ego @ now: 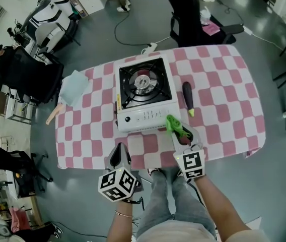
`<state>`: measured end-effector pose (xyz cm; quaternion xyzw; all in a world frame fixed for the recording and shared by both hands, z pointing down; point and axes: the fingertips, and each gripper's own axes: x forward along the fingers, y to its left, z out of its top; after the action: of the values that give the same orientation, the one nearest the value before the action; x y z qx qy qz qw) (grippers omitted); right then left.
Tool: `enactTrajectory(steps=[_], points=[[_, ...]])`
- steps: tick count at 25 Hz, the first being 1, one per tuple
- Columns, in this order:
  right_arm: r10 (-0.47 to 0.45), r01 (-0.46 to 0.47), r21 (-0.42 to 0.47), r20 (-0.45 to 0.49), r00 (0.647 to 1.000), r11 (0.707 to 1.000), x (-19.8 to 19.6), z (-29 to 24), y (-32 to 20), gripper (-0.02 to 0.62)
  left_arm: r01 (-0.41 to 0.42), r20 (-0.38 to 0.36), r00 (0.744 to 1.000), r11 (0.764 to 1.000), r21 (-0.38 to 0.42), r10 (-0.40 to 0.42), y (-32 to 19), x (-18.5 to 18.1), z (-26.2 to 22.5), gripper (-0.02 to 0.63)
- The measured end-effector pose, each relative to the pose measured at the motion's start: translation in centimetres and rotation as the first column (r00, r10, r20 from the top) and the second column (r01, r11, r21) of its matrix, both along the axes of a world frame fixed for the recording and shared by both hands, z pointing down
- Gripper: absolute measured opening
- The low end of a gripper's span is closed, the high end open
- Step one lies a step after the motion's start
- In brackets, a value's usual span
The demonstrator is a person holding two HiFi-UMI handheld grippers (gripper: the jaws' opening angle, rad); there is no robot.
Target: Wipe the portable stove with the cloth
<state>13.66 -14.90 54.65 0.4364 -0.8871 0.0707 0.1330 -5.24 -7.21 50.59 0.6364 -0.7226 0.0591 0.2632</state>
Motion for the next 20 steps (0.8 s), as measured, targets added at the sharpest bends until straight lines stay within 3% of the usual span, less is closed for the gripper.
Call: enactTrajectory(steps=[20], points=[[0.106, -0.106, -0.034, -0.002, 0.994, 0.994, 4.4, 0.0, -0.7, 0.087, -0.026, -0.023, 0.999, 1.000, 0.002, 0.026, -1.4, 1.7, 0.1, 0.000]])
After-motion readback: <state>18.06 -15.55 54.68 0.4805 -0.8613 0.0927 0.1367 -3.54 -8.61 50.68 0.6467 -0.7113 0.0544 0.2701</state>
